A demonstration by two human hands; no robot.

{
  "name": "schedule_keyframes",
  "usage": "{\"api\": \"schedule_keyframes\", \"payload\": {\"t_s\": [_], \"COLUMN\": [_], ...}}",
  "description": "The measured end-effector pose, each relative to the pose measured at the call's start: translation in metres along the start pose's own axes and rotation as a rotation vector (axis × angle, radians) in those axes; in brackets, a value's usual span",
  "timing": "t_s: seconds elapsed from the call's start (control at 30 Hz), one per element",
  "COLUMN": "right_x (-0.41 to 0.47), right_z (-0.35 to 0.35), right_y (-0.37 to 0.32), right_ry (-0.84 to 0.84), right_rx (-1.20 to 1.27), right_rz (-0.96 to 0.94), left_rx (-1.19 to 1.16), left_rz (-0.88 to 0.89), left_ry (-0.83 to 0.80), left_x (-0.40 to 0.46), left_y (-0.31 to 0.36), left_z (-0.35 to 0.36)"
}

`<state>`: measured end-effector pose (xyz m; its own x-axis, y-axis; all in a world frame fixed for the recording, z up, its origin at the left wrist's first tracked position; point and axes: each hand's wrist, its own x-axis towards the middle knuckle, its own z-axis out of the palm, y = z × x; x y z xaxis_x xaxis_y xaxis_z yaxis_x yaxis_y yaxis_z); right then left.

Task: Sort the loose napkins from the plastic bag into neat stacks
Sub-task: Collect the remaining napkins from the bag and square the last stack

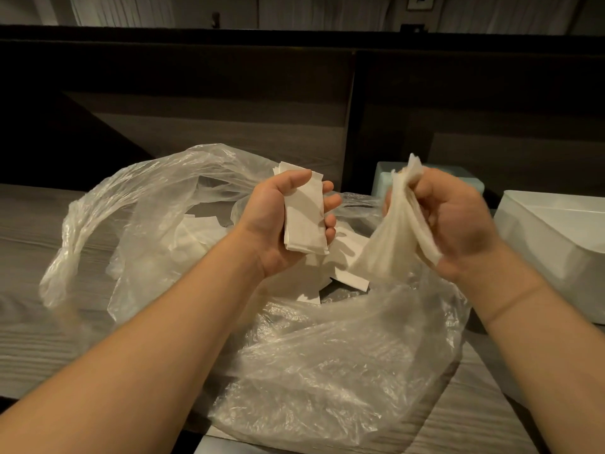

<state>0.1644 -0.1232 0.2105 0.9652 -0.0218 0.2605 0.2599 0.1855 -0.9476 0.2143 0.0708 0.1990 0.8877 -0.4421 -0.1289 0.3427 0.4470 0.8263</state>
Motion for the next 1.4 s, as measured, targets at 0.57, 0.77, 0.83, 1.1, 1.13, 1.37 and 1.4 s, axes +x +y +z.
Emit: {"api": "schedule_keyframes", "payload": {"t_s": [0.57, 0.77, 0.83, 1.1, 1.13, 1.37, 1.4], "right_x": [-0.001, -0.002, -0.001, -0.003, -0.001, 0.002, 0.002], "right_z": [0.018, 0.018, 0.016, 0.01, 0.011, 0.019, 0.019], "right_y": [0.018, 0.019, 0.014, 0.002, 0.004, 0.016, 0.017], "right_ry": [0.104, 0.146, 0.178, 0.007, 0.035, 0.127, 0.134], "right_rx": [-0.424, -0.402, -0.315, 0.011, -0.078, -0.334, -0.35], "right_rz": [-0.178, -0.185, -0.181, 0.128, 0.106, 0.09, 0.087], "left_rx": [0.179, 0.162, 0.131, 0.075, 0.079, 0.098, 0.108], "left_rz": [-0.135, -0.139, -0.165, -0.169, -0.18, -0.243, -0.236], "left_ry": [-0.202, -0.262, -0.299, -0.197, -0.198, -0.342, -0.354], "left_x": [0.001, 0.0, -0.001, -0.003, -0.003, 0.002, 0.002], "left_y": [-0.018, -0.018, -0.018, -0.014, -0.014, -0.019, -0.019], "left_z": [0.005, 0.006, 0.006, 0.004, 0.005, 0.003, 0.004]}}
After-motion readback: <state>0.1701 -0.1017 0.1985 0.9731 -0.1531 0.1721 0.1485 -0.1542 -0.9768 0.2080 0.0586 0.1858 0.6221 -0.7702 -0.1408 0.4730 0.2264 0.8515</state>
